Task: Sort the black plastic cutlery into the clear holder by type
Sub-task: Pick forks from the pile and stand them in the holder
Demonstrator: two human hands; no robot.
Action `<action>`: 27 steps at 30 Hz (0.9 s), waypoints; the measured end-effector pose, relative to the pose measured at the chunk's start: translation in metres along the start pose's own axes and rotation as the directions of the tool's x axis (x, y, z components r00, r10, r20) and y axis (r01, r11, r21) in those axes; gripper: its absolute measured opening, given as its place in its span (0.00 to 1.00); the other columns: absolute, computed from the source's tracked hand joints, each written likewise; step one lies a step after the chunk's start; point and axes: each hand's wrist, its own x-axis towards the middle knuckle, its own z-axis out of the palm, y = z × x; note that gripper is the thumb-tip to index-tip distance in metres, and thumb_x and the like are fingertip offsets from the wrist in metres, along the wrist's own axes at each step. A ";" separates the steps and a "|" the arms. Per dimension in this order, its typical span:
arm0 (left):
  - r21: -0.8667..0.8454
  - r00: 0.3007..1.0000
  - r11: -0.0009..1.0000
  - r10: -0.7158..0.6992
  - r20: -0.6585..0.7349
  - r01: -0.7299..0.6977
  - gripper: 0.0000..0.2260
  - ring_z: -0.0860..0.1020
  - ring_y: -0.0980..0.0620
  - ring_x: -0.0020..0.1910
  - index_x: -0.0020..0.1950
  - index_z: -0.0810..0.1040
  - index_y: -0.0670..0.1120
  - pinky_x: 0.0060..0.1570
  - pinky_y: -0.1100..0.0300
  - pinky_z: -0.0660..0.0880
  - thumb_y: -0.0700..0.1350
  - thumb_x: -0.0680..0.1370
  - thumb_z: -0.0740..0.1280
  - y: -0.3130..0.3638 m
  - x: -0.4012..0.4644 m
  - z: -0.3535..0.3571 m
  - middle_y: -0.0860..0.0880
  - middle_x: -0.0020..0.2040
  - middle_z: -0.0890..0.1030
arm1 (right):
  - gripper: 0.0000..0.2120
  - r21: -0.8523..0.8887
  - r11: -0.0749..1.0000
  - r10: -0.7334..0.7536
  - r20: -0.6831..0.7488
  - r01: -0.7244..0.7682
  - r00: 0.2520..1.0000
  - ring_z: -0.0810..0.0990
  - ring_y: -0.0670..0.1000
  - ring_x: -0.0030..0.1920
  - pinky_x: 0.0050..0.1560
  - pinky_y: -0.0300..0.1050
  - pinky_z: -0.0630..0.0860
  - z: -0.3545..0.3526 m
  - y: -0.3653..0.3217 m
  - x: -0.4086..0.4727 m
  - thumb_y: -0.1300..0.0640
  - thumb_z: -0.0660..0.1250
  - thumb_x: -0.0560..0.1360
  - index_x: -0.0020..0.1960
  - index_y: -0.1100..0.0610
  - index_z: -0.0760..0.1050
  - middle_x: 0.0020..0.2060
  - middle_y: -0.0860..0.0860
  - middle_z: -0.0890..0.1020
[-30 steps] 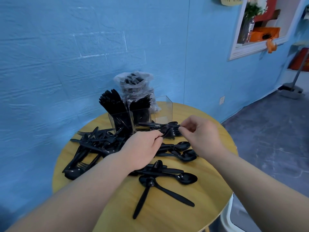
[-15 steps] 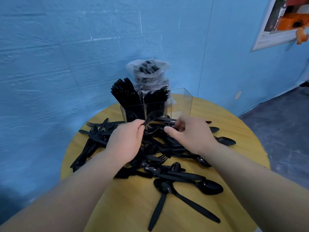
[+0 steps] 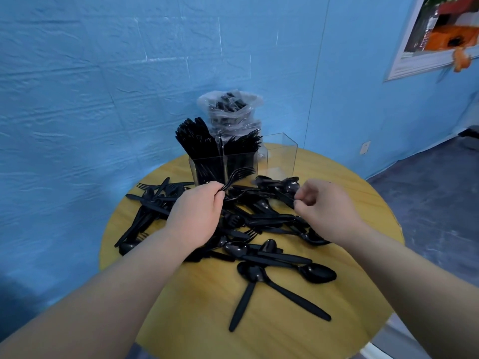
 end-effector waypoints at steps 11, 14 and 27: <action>-0.059 0.991 0.998 -0.031 -0.127 0.023 0.15 0.79 0.55 0.43 0.67 0.75 0.50 0.43 0.59 0.77 0.47 0.82 0.57 -0.007 -0.079 0.012 0.55 0.48 0.81 | 0.05 -0.320 0.925 -0.177 0.115 0.205 0.977 0.74 0.47 0.41 0.39 0.41 0.69 0.007 -0.014 -0.026 0.50 0.65 0.76 0.42 0.49 0.75 0.41 0.45 0.74; -0.096 0.988 0.995 -0.052 -0.148 0.038 0.15 0.79 0.55 0.43 0.67 0.75 0.49 0.42 0.60 0.75 0.46 0.82 0.59 -0.013 -0.085 0.017 0.54 0.47 0.82 | 0.11 -0.323 0.927 -0.130 0.205 0.192 0.970 0.77 0.49 0.39 0.38 0.42 0.72 0.024 -0.034 -0.025 0.47 0.62 0.77 0.39 0.52 0.75 0.36 0.47 0.79; -0.224 0.988 0.972 -0.101 -0.121 0.072 0.18 0.76 0.57 0.48 0.72 0.68 0.50 0.52 0.57 0.75 0.45 0.82 0.55 -0.020 -0.081 0.019 0.55 0.48 0.78 | 0.06 -0.263 0.965 0.025 0.135 0.011 0.991 0.79 0.50 0.41 0.41 0.44 0.77 0.045 -0.051 -0.014 0.54 0.64 0.76 0.44 0.55 0.78 0.39 0.50 0.81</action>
